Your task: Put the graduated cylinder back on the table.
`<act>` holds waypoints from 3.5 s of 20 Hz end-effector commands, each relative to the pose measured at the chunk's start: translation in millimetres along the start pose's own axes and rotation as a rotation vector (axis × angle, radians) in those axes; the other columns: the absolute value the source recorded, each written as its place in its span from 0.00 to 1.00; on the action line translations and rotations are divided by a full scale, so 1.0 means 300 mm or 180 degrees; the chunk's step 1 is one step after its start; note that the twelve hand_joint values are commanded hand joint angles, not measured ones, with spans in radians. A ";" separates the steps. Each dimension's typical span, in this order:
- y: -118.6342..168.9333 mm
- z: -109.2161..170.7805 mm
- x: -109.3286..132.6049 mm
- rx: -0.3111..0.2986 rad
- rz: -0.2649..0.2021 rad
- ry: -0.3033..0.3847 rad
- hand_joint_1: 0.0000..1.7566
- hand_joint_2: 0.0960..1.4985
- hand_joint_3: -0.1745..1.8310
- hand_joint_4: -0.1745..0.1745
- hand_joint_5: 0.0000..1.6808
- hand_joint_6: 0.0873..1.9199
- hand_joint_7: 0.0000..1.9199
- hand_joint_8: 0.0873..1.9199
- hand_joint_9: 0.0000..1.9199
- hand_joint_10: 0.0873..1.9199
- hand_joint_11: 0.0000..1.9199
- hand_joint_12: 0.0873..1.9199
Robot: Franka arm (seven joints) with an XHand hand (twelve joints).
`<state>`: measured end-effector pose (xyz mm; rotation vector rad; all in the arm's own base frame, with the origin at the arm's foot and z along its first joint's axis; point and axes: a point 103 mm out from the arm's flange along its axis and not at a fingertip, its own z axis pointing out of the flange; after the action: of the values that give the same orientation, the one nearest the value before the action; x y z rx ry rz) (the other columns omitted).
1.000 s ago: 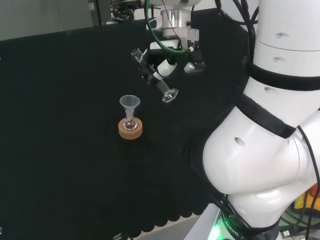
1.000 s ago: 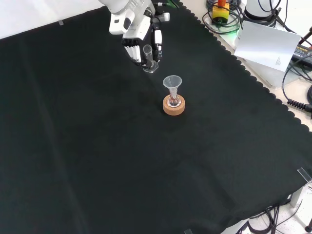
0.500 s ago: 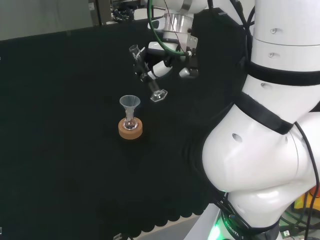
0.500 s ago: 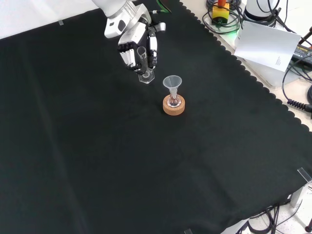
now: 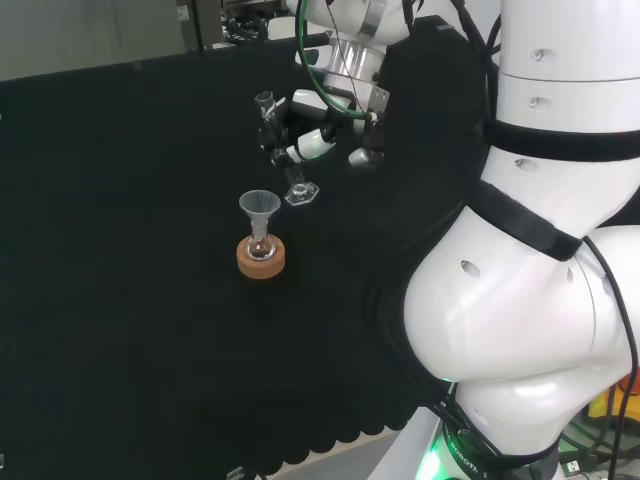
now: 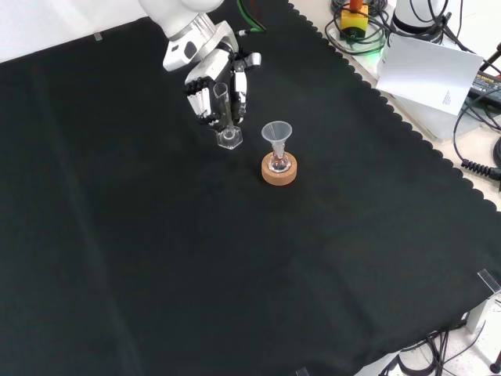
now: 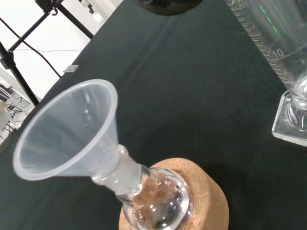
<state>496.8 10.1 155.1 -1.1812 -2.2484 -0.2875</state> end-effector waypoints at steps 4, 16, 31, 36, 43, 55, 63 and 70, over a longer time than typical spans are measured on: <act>0.080 0.038 -0.071 -0.0258 -0.0112 0.0155 0.70 0.71 0.08 0.60 0.60 0.48 0.58 0.40 0.77 0.00 0.63 0.37; 0.113 0.078 -0.134 -0.0631 -0.0192 0.0230 0.70 0.71 0.08 0.61 0.61 0.48 0.57 0.40 0.76 0.00 0.63 0.37; 0.106 0.111 -0.181 -0.0734 -0.0136 0.0229 0.70 0.71 0.08 0.61 0.61 0.48 0.57 0.40 0.76 0.00 0.63 0.37; 0.102 0.119 -0.189 -0.0805 -0.0122 0.0241 0.70 0.71 0.09 0.61 0.61 0.49 0.56 0.41 0.75 0.00 0.62 0.37; 0.099 0.127 -0.195 -0.0841 -0.0105 0.0223 0.70 0.71 0.09 0.61 0.61 0.49 0.56 0.41 0.75 0.00 0.62 0.37; 0.097 0.135 -0.201 -0.0853 -0.0095 0.0241 0.70 0.72 0.09 0.60 0.58 0.53 0.54 0.45 0.74 0.00 0.61 0.38; 0.091 0.143 -0.207 -0.0822 -0.0095 0.0232 0.67 0.74 0.09 0.39 0.55 0.56 0.50 0.46 0.70 0.00 0.59 0.42; 0.084 0.131 -0.211 -0.0796 -0.0083 0.0240 0.64 0.74 0.09 0.13 0.56 0.54 0.51 0.29 0.69 0.00 0.56 0.45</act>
<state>529.5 1.8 83.3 -1.2429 -2.2087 -0.6356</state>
